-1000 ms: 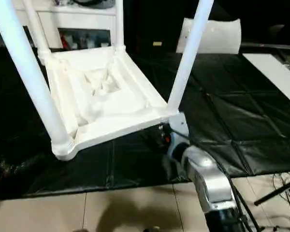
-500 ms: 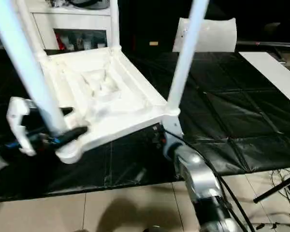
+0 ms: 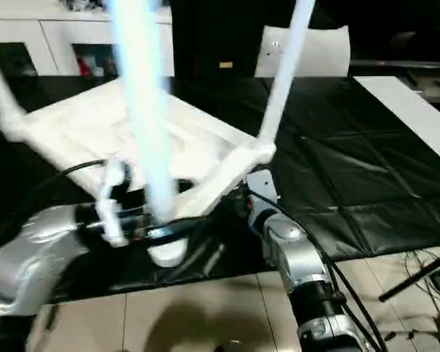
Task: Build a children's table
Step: Rotate table base
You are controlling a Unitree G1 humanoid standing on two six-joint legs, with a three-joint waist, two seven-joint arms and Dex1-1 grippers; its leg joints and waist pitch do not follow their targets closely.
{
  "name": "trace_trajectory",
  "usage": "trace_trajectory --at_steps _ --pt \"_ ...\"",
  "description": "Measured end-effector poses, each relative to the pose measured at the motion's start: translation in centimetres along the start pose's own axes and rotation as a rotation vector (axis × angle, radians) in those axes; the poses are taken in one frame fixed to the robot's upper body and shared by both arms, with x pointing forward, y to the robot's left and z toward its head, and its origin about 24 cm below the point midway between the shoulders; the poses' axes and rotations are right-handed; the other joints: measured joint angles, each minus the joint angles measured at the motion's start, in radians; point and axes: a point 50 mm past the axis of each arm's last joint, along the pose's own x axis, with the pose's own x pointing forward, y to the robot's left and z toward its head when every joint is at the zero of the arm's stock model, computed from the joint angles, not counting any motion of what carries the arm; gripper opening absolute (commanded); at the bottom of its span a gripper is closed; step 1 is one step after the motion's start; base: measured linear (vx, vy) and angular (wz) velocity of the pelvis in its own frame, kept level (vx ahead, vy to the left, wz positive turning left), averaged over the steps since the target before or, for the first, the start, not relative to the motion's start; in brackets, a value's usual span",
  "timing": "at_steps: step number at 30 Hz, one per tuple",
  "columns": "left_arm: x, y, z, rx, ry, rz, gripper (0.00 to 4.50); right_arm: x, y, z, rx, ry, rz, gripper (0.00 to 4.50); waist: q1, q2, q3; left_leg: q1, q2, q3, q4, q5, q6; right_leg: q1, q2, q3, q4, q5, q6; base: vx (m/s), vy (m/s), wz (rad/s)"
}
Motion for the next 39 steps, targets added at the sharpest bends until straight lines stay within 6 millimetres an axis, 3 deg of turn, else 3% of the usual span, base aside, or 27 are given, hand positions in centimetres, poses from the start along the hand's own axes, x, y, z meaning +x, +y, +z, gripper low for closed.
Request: trace_trajectory --at_steps 10,16,21,27,33,39 --pt "5.4 0.4 0.3 0.052 -0.068 -0.061 4.45 0.6 -0.4 0.2 0.001 -0.017 -0.025 4.5 -0.013 -0.001 0.0 -0.002 0.0 0.0 0.0 0.0 0.0 -0.001 0.0 0.0 -0.001 0.0 0.0 0.0 0.0 0.0" --pt "7.6 1.8 0.7 0.126 -0.084 -0.03 4.45 1.0 -0.4 0.5 0.01 -0.035 -0.047 4.5 -0.013 -0.001 0.0 -0.002 0.0 0.0 0.001 0.0 0.0 -0.001 0.0 -0.001 -0.001 0.001 -0.001 0.0 0.0 0.0" --pt "8.1 3.3 1.3 0.196 -0.074 0.028 4.45 0.9 -0.6 0.6 0.013 -0.05 -0.056 4.5 -0.011 0.001 0.0 -0.002 0.0 -0.001 0.001 0.0 0.001 -0.001 0.0 -0.001 -0.001 0.003 -0.004 0.0 0.0 0.0" --pt "6.1 4.5 1.1 0.226 -0.003 0.051 4.45 -0.5 -2.2 0.3 0.005 -0.093 -0.069 4.5 -0.002 0.01 0.001 -0.002 0.0 0.0 0.001 0.0 0.001 -0.001 0.0 -0.001 -0.001 0.005 -0.007 0.0 0.0 0.0" --pt "1.4 5.3 -0.9 0.212 0.156 0.009 4.3 -3.4 -4.1 1.0 -0.027 -0.168 -0.054 4.5 0.015 0.02 0.001 0.0 0.001 -0.001 0.001 0.0 0.001 0.0 0.0 -0.002 -0.001 0.001 -0.001 0.0 0.0 0.0" --pt "-2.3 6.3 -2.5 0.268 0.416 -0.09 3.85 -7.0 -3.3 1.0 -0.086 -0.162 0.182 4.5 0.03 0.029 0.002 0.0 0.0 -0.001 0.0 -0.001 0.002 0.002 0.0 -0.001 -0.003 0.0 0.0 0.0 0.0 0.0"
